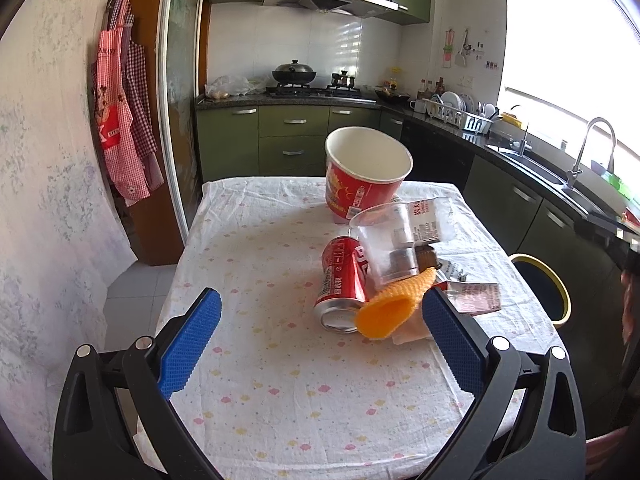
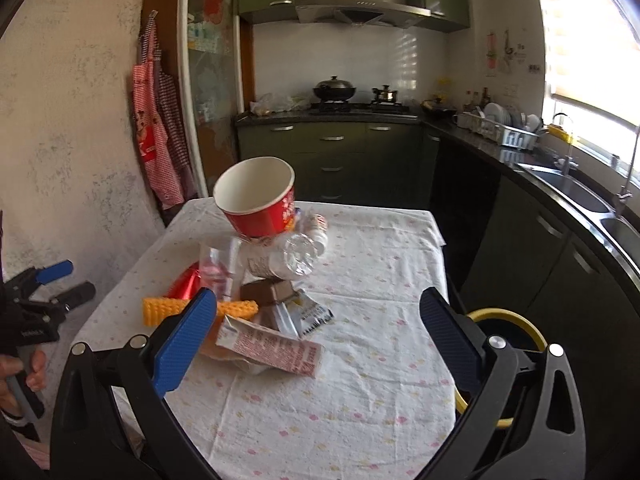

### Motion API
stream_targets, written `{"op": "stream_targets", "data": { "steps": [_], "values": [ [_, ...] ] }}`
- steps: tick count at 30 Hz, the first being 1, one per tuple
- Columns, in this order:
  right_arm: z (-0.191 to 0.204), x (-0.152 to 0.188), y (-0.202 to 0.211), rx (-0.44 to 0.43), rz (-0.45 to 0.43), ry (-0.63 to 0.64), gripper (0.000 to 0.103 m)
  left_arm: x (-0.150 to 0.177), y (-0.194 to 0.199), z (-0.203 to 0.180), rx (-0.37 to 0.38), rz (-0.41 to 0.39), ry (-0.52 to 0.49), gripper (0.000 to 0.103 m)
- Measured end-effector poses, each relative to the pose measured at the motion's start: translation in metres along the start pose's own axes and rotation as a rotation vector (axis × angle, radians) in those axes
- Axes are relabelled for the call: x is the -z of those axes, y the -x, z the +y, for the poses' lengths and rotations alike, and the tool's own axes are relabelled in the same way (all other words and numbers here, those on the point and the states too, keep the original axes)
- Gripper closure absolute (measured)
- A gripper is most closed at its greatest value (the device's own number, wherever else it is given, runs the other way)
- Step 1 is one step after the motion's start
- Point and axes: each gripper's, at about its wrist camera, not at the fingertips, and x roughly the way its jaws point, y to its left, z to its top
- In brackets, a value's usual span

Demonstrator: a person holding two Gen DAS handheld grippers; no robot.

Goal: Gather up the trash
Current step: 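Grasp the red-and-white paper cup rim with the right gripper and lift, then carry the paper cup with the right gripper over the yellow-rimmed bin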

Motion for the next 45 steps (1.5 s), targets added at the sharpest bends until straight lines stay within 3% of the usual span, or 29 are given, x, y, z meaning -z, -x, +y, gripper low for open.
{"op": "stream_targets", "data": {
  "steps": [5, 10, 12, 18, 25, 27, 28, 34, 37, 40, 45],
  "values": [
    [0.009, -0.07, -0.062, -0.087, 0.1, 0.043, 0.006, -0.002, -0.027, 0.01, -0.029, 0.032, -0.005, 0.004],
    [0.01, -0.127, -0.149, -0.136, 0.251, 0.003, 0.009, -0.011, -0.049, 0.025, -0.035, 0.04, 0.007, 0.004],
    [0.008, -0.142, -0.184, -0.122, 0.301, -0.017, 0.021, -0.014, -0.055, 0.029, -0.038, 0.039, 0.008, 0.004],
    [0.007, -0.154, -0.268, -0.066, 0.465, -0.04, 0.045, -0.025, -0.074, 0.035, -0.022, 0.039, -0.004, 0.004],
    [0.023, -0.148, -0.313, -0.02, 0.559, 0.008, 0.078, -0.03, -0.093, 0.034, 0.002, 0.051, -0.024, 0.004],
    [0.024, -0.146, -0.318, -0.024, 0.572, 0.008, 0.095, -0.03, -0.097, 0.035, 0.008, 0.054, -0.019, 0.004],
    [0.024, -0.146, -0.32, -0.03, 0.574, 0.006, 0.098, -0.03, -0.098, 0.036, 0.013, 0.056, -0.016, 0.004],
    [0.019, -0.157, -0.314, -0.087, 0.563, -0.048, 0.099, -0.028, -0.096, 0.038, 0.015, 0.056, -0.009, 0.004],
    [0.005, -0.173, -0.292, -0.111, 0.514, -0.087, 0.099, -0.029, -0.091, 0.036, 0.014, 0.048, -0.012, 0.004],
    [-0.022, -0.187, -0.258, -0.132, 0.465, -0.139, 0.099, -0.03, -0.082, 0.03, 0.018, 0.036, -0.025, 0.004],
    [-0.113, -0.182, -0.18, -0.062, 0.397, -0.267, 0.099, -0.029, -0.067, 0.013, 0.037, 0.015, -0.052, 0.004]
  ]
}}
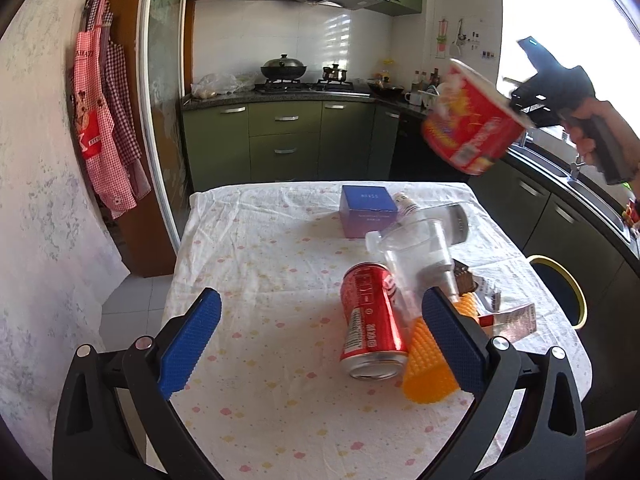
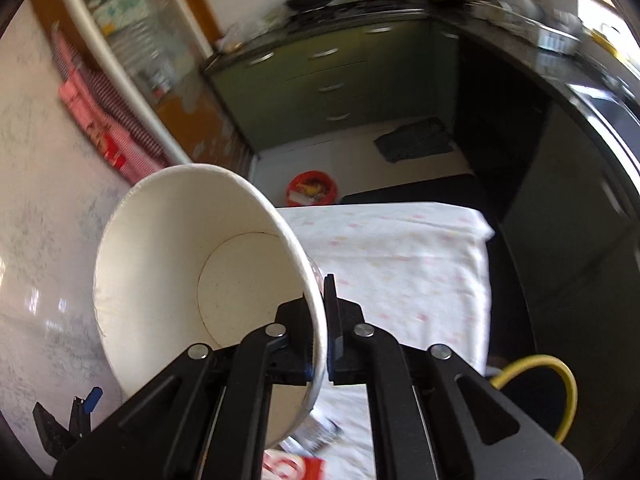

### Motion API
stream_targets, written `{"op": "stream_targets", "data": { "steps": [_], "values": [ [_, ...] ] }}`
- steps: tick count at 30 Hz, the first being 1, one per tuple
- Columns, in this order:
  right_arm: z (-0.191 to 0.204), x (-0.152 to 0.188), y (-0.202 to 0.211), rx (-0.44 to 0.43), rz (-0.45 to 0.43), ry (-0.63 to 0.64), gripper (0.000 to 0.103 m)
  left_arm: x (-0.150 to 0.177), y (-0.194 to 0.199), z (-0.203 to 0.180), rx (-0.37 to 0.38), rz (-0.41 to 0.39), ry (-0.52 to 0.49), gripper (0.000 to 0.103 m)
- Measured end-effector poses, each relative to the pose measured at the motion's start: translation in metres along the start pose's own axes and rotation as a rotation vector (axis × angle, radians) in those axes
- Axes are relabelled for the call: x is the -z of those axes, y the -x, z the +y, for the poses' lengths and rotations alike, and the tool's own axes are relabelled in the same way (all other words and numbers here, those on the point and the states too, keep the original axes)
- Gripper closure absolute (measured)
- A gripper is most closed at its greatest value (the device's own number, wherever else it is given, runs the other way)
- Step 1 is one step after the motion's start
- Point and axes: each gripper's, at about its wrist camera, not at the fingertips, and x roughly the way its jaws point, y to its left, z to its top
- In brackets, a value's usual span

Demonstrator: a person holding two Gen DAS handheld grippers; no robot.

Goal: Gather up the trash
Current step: 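Carry the paper cup with the right gripper over the yellow-rimmed bin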

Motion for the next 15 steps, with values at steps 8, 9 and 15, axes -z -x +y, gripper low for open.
{"op": "stream_targets", "data": {
  "steps": [8, 9, 15],
  "values": [
    [-0.185, 0.095, 0.059, 0.224, 0.04, -0.278, 0.097, -0.001, 0.01, -0.025, 0.028, -0.008, -0.006, 0.004],
    [-0.203, 0.108, 0.055, 0.25, 0.062, -0.305, 0.097, -0.002, 0.01, -0.029, 0.03, -0.005, -0.006, 0.004],
    [-0.283, 0.165, -0.002, 0.272, 0.185, -0.448, 0.095, -0.01, 0.01, -0.048, 0.024, 0.008, -0.021, 0.004]
  ]
}}
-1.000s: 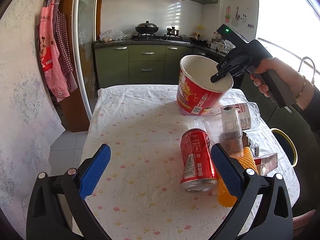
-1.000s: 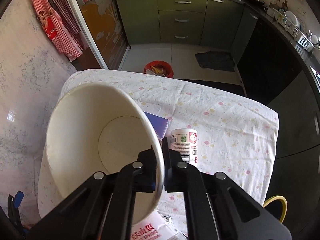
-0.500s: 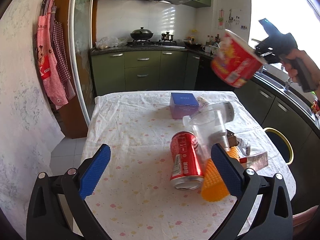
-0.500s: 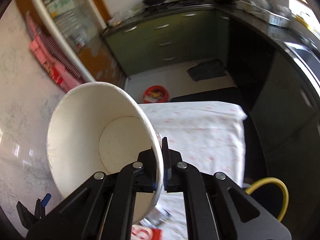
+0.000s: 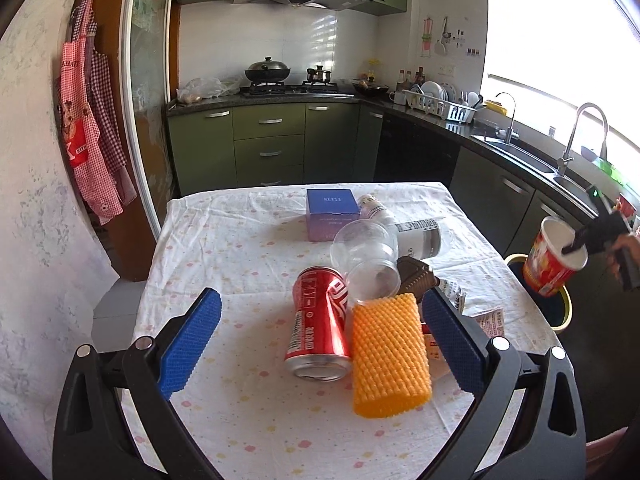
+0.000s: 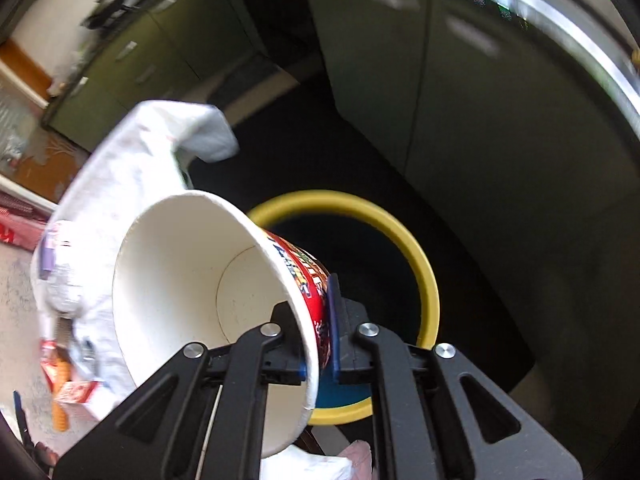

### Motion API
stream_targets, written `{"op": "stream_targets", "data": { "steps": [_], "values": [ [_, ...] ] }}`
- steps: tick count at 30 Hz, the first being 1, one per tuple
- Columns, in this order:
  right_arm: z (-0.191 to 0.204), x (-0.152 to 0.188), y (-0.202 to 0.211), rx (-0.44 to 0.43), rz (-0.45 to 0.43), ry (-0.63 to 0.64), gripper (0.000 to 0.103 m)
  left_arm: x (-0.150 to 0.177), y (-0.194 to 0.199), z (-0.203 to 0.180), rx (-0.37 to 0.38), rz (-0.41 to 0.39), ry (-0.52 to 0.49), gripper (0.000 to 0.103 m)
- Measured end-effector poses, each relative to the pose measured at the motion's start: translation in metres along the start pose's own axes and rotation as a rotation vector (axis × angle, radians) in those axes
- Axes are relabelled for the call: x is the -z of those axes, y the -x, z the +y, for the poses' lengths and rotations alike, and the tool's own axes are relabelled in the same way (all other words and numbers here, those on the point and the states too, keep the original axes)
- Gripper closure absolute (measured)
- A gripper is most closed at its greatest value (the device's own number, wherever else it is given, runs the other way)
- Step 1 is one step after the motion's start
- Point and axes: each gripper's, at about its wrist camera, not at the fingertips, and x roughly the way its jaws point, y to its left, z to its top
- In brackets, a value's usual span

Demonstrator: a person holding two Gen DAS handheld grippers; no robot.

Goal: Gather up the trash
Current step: 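Carry the paper cup with the right gripper over the yellow-rimmed bin, then release the paper cup into the bin while the left gripper grasps the clear plastic cup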

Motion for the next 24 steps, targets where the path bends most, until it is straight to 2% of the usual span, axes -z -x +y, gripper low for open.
{"op": "stream_targets", "data": {
  "steps": [4, 6, 9, 14, 17, 21, 24],
  "values": [
    [-0.01, -0.003, -0.047, -0.02, 0.06, -0.03, 0.093, -0.005, 0.001, -0.016, -0.018, 0.006, -0.036, 0.004],
    [-0.012, -0.006, -0.066, -0.039, 0.088, -0.045, 0.087, -0.007, 0.0, -0.021, -0.022, 0.01, -0.048, 0.004],
    [-0.012, -0.012, -0.08, -0.012, 0.091, -0.043, 0.078, -0.011, -0.003, -0.025, -0.014, 0.021, -0.05, 0.004],
    [-0.013, -0.003, -0.068, -0.035, 0.037, -0.009, 0.077, -0.018, -0.01, -0.029, 0.019, 0.046, -0.059, 0.004],
    [-0.008, 0.005, -0.058, -0.079, 0.02, 0.014, 0.074, -0.023, -0.017, -0.032, 0.052, 0.072, -0.057, 0.004],
    [0.0, 0.016, -0.045, -0.108, 0.002, 0.043, 0.073, -0.037, -0.042, -0.036, 0.141, 0.179, -0.046, 0.004],
    [0.002, 0.022, -0.039, -0.12, -0.007, 0.061, 0.071, -0.049, -0.07, -0.042, 0.144, 0.253, -0.066, 0.004]
  ]
}}
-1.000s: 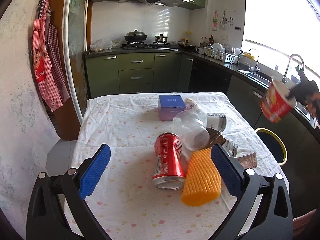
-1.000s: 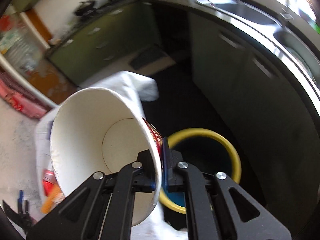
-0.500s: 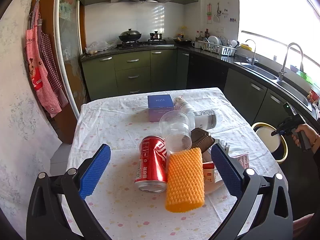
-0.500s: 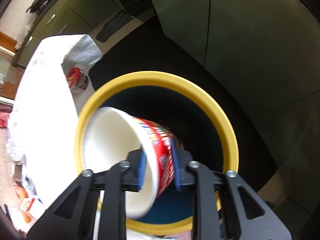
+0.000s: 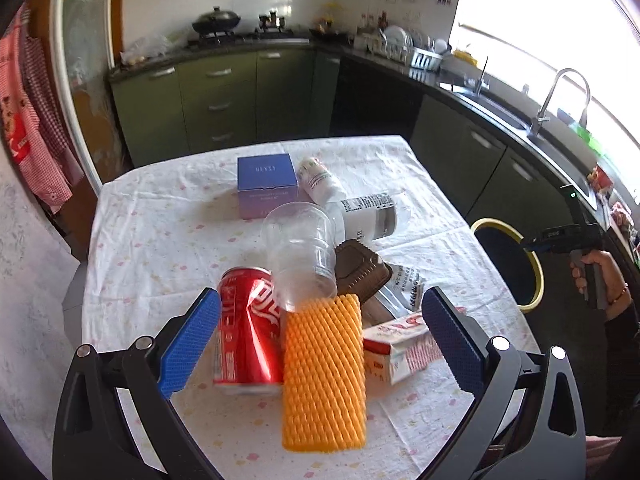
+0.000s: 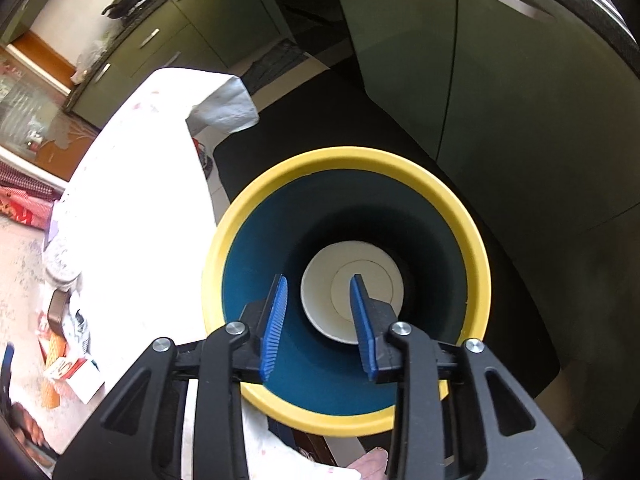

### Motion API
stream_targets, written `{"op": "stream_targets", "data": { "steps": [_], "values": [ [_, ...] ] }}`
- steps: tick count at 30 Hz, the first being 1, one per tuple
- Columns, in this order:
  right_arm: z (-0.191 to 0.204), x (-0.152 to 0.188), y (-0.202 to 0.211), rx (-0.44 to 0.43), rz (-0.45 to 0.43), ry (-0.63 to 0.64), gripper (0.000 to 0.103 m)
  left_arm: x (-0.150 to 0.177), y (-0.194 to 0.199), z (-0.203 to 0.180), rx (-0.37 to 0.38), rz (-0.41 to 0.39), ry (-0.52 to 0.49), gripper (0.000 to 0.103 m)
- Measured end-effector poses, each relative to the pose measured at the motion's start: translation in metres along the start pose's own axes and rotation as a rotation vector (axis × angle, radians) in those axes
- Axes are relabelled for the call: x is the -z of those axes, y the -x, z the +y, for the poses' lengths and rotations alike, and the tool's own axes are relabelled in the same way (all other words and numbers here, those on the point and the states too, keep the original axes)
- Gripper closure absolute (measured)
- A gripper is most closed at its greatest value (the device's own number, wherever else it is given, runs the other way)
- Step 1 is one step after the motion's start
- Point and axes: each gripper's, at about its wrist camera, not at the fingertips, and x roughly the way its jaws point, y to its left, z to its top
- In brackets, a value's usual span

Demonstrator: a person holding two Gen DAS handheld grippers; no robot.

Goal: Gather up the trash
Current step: 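Release the paper cup into the bin while the left gripper grasps the clear plastic cup, then carry the clear plastic cup with the left gripper over the bin and release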

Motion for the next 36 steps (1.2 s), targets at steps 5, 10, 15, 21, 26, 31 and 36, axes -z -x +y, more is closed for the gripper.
{"op": "stream_targets", "data": {
  "steps": [5, 10, 15, 21, 26, 31, 36],
  "values": [
    [0.014, 0.011, 0.004, -0.017, 0.005, 0.032, 0.07, -0.03, -0.047, 0.001, -0.021, 0.114, -0.035, 0.004],
    [0.02, 0.017, 0.008, -0.03, 0.011, 0.06, 0.065, -0.042, -0.093, 0.009, -0.054, 0.233, -0.023, 0.007],
    [0.025, 0.022, 0.013, -0.03, 0.015, 0.073, 0.065, -0.043, -0.119, 0.009, -0.04, 0.31, -0.028, 0.017],
    [0.027, 0.019, 0.005, -0.038, 0.021, 0.072, 0.065, -0.04, -0.134, 0.009, -0.027, 0.352, -0.037, 0.039],
    [0.024, 0.02, 0.002, -0.046, 0.021, 0.071, 0.065, -0.044, -0.118, 0.008, -0.031, 0.299, -0.05, 0.04],
    [0.02, 0.023, 0.004, -0.06, 0.009, 0.071, 0.065, -0.053, -0.084, -0.004, -0.046, 0.213, -0.092, 0.04],
    [0.013, 0.028, 0.009, -0.061, -0.007, 0.068, 0.065, -0.053, -0.046, -0.041, 0.016, 0.148, -0.16, 0.04]
  ]
}}
